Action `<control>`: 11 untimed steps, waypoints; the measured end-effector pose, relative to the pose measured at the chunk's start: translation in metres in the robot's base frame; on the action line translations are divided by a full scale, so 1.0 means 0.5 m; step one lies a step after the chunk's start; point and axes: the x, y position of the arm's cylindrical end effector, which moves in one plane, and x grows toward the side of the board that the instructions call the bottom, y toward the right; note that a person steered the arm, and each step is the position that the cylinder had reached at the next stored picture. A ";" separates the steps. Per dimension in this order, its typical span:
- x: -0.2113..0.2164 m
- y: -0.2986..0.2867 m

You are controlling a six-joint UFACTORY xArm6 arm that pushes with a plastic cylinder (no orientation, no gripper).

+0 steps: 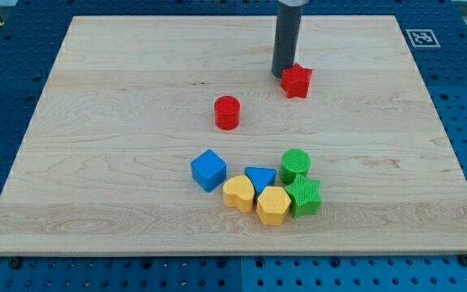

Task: Slightly push the red star downwards

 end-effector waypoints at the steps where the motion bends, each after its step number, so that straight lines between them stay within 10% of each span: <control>1: 0.002 0.035; 11: 0.021 0.190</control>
